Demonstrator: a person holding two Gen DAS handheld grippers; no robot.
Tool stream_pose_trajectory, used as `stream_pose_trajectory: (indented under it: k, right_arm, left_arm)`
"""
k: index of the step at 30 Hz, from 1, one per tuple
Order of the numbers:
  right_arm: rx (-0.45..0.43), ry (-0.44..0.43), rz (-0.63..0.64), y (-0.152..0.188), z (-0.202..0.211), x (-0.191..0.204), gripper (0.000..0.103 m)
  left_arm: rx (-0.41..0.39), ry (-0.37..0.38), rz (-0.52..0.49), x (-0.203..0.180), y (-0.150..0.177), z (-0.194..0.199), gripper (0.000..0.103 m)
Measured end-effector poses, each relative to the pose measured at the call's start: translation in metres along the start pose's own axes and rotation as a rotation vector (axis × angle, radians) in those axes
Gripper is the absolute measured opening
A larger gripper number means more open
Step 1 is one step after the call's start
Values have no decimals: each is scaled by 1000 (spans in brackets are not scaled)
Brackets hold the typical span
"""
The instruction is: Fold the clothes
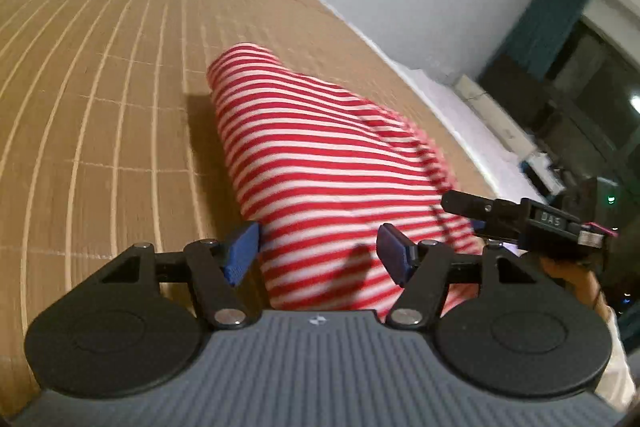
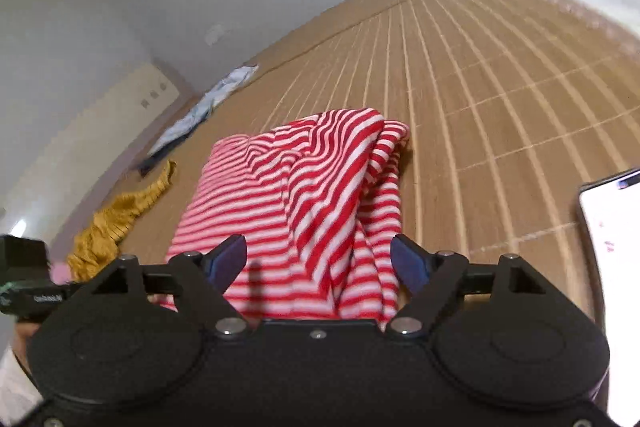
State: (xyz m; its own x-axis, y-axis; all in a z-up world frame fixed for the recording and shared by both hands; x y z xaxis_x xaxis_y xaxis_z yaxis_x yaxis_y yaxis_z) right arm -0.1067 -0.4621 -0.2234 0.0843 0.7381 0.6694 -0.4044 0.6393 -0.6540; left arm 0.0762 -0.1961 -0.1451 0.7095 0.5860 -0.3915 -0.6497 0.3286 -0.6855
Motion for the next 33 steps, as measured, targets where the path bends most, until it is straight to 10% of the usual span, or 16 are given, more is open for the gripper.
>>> stream_pose_trajectory:
  k: [19, 33]
  right_arm:
    - [-59, -169, -81, 0, -3, -6, 30]
    - [-240, -338, 50, -151, -26, 73, 29]
  left_arm:
    - [9, -10, 33, -9, -10, -6, 33]
    - [-218, -102, -92, -27, -194, 56, 33]
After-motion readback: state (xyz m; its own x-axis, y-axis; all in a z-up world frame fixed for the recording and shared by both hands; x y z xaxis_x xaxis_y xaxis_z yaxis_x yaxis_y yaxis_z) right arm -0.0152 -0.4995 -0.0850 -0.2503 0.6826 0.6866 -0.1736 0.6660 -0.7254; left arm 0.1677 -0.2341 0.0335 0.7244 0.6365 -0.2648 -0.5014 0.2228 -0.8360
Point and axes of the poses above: each gripper's, at about its wrist camera, not at the fingertips, and z roughly against the way its jaws point, x to its left, y to its underside, the point moved 5 cm from there along -z, roughly the way its jaws point, and after that the axes turned 7 degrees about -y, right-handed, at the moved point
